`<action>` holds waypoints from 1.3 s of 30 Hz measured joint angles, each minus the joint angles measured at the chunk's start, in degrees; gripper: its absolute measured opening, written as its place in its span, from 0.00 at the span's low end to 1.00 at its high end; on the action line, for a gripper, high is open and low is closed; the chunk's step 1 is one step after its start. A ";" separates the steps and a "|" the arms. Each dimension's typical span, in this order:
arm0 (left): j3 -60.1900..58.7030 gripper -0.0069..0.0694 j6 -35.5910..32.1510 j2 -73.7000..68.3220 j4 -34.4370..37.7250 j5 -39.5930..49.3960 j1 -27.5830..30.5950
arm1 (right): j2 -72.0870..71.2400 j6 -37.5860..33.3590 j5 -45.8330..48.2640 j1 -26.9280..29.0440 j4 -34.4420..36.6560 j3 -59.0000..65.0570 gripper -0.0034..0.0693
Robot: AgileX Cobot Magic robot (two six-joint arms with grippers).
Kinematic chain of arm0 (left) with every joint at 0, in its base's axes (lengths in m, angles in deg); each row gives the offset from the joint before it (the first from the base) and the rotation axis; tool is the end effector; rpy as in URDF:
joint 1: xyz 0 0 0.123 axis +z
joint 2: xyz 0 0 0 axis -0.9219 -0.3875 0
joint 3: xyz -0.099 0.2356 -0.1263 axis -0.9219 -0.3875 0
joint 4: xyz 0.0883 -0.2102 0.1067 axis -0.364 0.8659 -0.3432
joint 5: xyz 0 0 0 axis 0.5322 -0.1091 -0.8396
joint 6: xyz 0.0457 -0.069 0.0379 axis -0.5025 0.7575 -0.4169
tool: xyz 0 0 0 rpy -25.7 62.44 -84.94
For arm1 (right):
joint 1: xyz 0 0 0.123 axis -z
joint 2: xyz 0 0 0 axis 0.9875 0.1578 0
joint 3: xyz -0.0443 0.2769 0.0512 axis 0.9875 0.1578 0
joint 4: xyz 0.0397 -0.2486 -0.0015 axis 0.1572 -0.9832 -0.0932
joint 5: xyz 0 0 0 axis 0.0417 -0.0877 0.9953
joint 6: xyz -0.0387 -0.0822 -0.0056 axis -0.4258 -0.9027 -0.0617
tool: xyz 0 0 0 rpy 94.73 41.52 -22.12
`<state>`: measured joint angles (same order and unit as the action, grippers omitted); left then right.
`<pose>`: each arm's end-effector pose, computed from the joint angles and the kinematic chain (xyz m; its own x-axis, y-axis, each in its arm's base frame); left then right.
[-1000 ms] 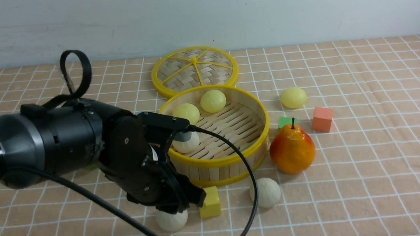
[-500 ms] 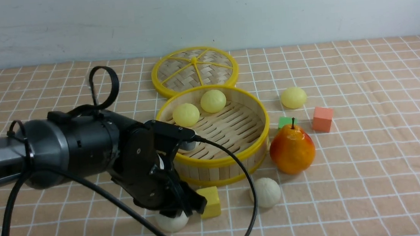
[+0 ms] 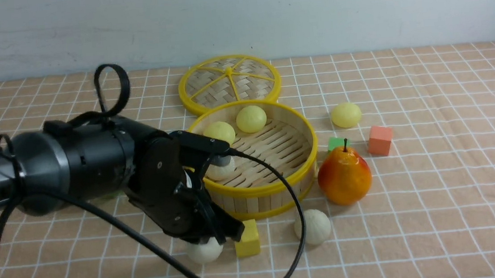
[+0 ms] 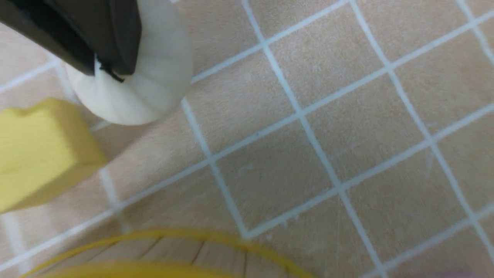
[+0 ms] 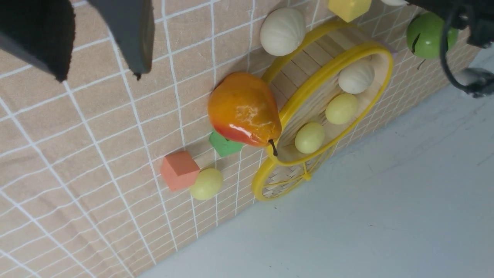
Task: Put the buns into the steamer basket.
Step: Use the left arm to put the steamed stuffed bun into the steamer
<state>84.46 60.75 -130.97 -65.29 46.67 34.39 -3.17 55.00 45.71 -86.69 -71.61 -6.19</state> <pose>0.2943 -0.1876 0.2263 -0.7825 0.4118 -0.4671 0.4745 0.8800 -0.0191 0.0552 0.0108 0.1870 -0.1877 0.5450 -0.8171 -0.0622 0.8236 0.5637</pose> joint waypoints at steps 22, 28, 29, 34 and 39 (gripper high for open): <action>25.35 0.08 0.04 -16.54 -6.55 0.55 -2.55 | 0.00 0.00 0.13 0.00 0.00 0.00 0.38; 25.77 0.08 0.64 -19.01 -7.04 0.22 -1.88 | 0.00 0.00 0.13 0.00 -0.05 0.00 0.38; 25.83 0.08 0.90 -19.66 -7.04 -0.02 -1.88 | 0.00 0.00 0.13 0.00 -0.05 0.00 0.38; 26.01 0.09 1.14 -19.95 -6.98 -0.32 -1.88 | 0.00 0.00 0.13 0.00 -0.05 0.00 0.38; 26.01 0.17 1.14 -19.95 -6.98 -0.33 -1.88 | 0.00 0.00 0.13 0.00 -0.05 0.00 0.38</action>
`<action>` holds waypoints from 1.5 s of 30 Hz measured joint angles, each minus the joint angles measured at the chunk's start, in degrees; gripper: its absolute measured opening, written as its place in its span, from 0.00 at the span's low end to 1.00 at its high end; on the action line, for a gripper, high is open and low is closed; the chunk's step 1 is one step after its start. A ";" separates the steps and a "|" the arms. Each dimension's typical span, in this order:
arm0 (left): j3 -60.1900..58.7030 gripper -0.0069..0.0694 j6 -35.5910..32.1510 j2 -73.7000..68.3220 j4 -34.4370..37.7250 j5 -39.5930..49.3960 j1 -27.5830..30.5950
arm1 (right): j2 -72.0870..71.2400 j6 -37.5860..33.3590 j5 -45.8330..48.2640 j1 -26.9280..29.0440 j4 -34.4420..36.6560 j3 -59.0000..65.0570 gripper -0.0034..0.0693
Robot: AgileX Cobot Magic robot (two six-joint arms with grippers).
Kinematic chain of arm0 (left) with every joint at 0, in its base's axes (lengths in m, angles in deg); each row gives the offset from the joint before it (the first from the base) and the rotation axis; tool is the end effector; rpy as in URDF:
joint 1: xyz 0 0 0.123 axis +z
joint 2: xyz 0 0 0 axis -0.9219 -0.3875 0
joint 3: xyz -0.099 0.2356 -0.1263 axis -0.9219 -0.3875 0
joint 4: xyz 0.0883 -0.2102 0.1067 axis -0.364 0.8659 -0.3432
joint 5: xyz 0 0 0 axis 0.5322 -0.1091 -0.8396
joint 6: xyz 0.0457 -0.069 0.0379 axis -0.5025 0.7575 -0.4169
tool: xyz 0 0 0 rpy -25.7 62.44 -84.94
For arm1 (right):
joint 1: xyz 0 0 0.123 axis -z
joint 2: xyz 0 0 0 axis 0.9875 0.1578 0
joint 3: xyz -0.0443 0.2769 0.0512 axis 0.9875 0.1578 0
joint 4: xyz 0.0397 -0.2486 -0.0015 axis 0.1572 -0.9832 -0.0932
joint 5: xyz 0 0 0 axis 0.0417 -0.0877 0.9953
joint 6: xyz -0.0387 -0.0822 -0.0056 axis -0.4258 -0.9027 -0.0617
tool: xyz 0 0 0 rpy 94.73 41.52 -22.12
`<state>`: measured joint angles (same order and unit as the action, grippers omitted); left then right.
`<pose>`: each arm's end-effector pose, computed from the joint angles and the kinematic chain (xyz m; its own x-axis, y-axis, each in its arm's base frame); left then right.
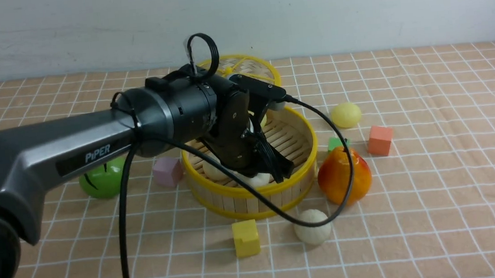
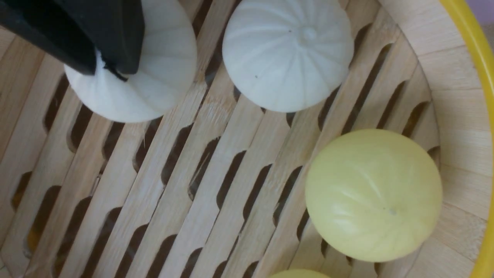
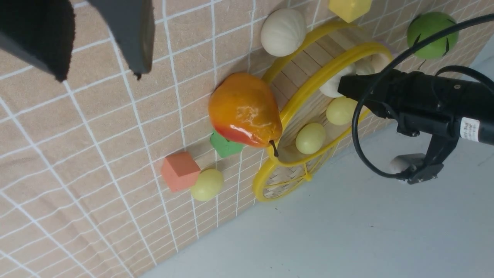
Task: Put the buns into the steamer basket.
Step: Use the left arm to put the steamed stuffed bun into the steamer, then use the right arm to grab a steamed stuffed bun
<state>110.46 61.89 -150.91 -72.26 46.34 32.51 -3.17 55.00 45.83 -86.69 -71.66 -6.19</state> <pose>0.3796 -0.2528 0.2162 -0.6763 0.4702 -0.5670 0.5263 0.8470 0.0747 0.0552 0.0108 0.1869 -0.1896 0.5440 -0.8174 -0.0616 0.8242 0.5629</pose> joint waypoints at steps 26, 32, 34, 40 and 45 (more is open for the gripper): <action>-31.42 0.07 0.63 63.11 11.69 -3.11 0.00 | 33.24 -21.17 43.02 0.00 6.00 -39.77 0.04; -52.92 0.07 0.63 85.84 11.74 -10.14 0.00 | 48.98 -24.83 47.72 -1.39 4.96 -46.48 0.04; -59.96 0.07 1.63 92.10 11.86 -12.27 0.00 | 53.01 -24.83 46.81 -4.56 4.96 -48.44 0.04; -71.35 0.07 7.49 105.41 13.13 -15.24 0.00 | 67.13 -21.38 46.02 -17.61 0.26 -56.44 0.04; -74.97 0.07 8.81 107.23 9.27 -15.61 0.00 | 77.26 -16.26 44.24 -26.18 -10.54 -63.18 0.05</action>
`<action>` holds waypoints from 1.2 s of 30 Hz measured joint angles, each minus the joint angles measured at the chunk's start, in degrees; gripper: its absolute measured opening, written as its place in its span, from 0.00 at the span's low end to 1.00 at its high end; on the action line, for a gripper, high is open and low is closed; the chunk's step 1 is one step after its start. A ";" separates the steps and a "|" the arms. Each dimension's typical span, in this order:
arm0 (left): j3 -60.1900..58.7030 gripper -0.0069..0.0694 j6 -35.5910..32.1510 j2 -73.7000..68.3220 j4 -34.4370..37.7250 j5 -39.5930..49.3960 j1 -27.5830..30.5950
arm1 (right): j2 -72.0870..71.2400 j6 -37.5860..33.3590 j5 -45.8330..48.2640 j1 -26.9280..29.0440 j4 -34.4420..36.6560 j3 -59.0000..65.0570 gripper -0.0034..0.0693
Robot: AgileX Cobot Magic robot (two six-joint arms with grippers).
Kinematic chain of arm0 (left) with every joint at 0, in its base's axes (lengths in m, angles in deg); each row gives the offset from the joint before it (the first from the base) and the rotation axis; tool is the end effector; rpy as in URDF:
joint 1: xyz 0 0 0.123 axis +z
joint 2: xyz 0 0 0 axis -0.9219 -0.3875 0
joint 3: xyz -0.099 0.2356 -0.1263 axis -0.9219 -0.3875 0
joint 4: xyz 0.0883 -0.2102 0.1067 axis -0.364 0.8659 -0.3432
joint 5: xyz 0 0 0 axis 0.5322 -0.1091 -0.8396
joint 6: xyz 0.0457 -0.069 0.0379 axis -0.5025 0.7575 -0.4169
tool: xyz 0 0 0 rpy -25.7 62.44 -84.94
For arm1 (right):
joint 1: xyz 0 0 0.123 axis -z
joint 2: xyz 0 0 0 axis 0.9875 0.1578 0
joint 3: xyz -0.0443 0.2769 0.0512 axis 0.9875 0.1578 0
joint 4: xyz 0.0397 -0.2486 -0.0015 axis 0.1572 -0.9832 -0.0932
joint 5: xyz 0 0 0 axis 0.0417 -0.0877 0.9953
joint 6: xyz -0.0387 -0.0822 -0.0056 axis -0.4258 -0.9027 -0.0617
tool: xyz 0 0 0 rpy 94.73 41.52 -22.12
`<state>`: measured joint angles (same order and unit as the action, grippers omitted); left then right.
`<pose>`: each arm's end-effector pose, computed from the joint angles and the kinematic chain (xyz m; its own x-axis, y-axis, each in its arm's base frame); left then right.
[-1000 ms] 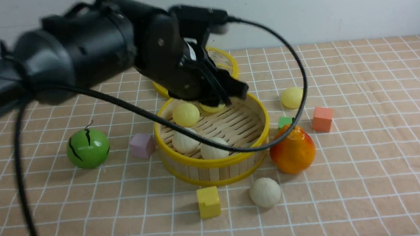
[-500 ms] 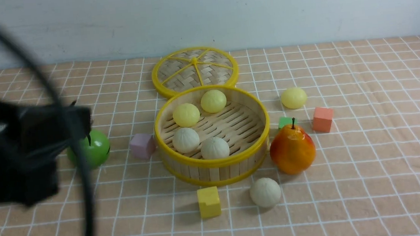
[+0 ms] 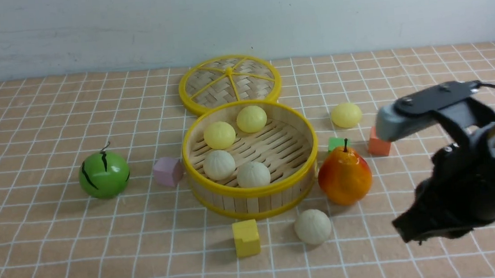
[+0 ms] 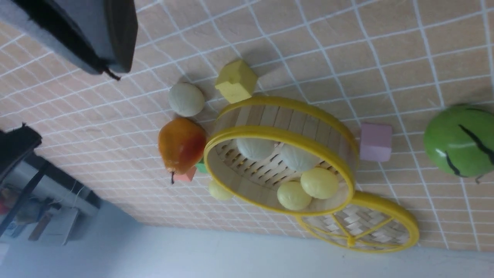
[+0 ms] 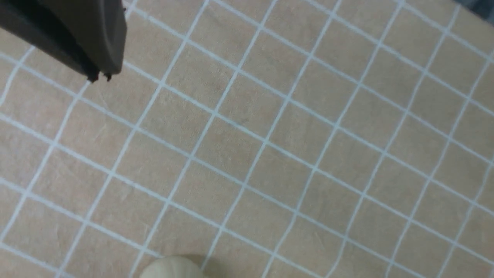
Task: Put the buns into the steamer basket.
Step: Use the right arm to grab a steamed stuffed bun
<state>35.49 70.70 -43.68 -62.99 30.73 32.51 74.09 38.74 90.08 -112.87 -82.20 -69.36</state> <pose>0.0484 -0.0337 0.2687 -0.2691 -0.1558 -0.9504 0.5161 0.8099 -0.2789 0.2166 0.1447 0.3018 -0.8187 -0.4094 -0.4026 -0.4896 0.8641 0.1169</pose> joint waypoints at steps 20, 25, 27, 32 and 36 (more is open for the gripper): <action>-2.72 0.07 0.24 -0.25 -1.28 0.47 0.00 | 26.34 1.02 -7.21 -2.86 -1.03 -13.96 0.55; -2.72 0.07 0.24 -0.25 -1.28 0.47 0.00 | 29.10 3.41 -10.93 -2.86 -2.62 -13.97 0.53; -2.72 0.07 0.24 -0.25 -1.28 0.47 0.00 | 29.61 5.12 -12.62 -2.86 -4.10 -13.97 0.52; -2.72 0.07 0.25 -0.25 -1.33 0.47 0.00 | 31.09 8.25 -15.80 -2.86 -6.82 -14.20 0.51; -2.72 0.07 0.35 -0.25 -1.33 0.47 0.00 | 32.51 9.38 -18.96 -2.25 -6.98 -14.51 0.51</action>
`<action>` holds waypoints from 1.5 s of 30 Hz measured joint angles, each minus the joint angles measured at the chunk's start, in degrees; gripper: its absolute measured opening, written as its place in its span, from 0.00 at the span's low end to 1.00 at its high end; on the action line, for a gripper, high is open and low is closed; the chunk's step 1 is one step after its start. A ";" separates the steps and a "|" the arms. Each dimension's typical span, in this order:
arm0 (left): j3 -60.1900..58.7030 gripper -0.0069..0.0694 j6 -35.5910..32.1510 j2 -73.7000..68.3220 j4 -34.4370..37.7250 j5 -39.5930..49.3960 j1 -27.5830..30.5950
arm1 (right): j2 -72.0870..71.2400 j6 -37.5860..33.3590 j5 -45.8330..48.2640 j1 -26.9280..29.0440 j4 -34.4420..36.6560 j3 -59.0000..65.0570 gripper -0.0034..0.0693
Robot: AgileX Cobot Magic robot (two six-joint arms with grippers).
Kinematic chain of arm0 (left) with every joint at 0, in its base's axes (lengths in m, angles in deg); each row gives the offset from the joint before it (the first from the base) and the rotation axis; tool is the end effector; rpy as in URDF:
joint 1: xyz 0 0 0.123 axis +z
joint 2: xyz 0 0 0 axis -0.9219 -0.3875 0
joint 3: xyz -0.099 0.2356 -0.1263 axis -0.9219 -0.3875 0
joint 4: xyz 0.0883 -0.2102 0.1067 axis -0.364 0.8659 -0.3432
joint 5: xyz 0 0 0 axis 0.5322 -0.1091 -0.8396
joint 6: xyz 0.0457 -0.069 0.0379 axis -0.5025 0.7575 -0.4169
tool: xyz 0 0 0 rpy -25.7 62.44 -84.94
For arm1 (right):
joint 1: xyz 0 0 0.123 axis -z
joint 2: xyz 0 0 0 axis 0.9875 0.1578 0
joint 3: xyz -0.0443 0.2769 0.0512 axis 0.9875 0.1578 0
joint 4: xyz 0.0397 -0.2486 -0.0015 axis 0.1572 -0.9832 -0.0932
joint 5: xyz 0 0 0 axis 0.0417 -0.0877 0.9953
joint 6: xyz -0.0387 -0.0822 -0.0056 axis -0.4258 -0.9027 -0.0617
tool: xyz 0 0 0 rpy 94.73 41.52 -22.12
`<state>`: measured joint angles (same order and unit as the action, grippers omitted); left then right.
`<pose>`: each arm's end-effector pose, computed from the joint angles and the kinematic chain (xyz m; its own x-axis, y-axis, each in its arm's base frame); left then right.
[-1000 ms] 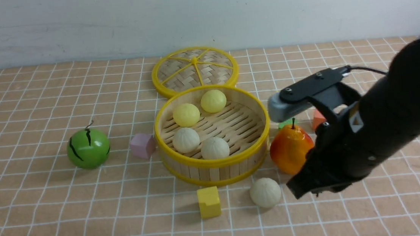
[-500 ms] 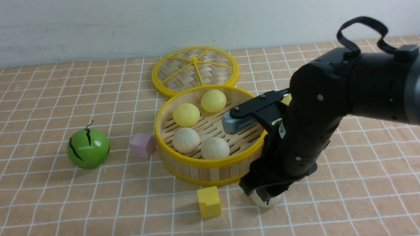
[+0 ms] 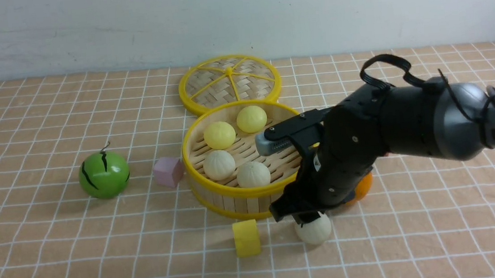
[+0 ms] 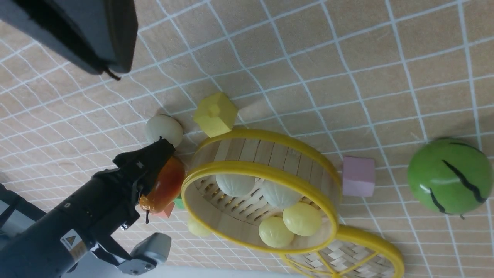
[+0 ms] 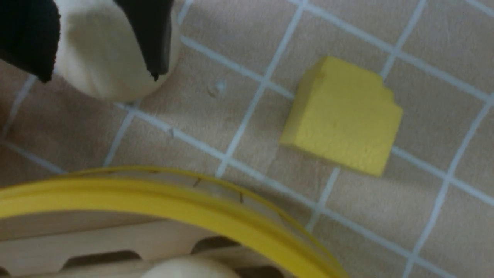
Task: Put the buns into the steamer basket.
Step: Use the right arm to grab a steamed stuffed bun, then use the right arm to put the steamed stuffed bun into the steamer
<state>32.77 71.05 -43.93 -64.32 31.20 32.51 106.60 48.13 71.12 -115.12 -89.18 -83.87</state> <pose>0.0512 -0.0348 0.2519 -0.3061 -0.1118 -0.9454 0.5011 0.8255 -0.2599 0.3307 0.2238 0.1960 -0.8365 -0.3539 -0.4185 -0.4175 0.9061 0.0682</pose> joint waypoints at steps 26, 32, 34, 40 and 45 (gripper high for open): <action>0.00 0.09 0.04 0.00 -0.07 0.00 0.00 | 1.72 -0.45 0.42 2.20 3.87 -0.17 0.07; 0.00 0.10 0.04 0.00 -0.07 0.00 0.00 | 0.61 -3.13 3.14 2.20 5.20 -0.23 0.05; 0.00 0.10 0.04 0.00 -0.07 0.00 0.00 | -2.37 -5.01 5.53 2.03 7.34 -0.23 0.05; 0.00 0.11 0.04 0.00 -0.07 0.00 0.00 | -8.81 -8.48 5.97 2.12 11.18 -4.01 0.05; 0.00 0.11 0.04 0.00 -0.07 0.00 0.00 | -5.84 -8.89 2.87 3.91 11.45 -10.35 0.05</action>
<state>32.77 71.10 -43.93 -64.39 31.20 32.51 100.76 39.24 73.99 -111.21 -77.73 -94.22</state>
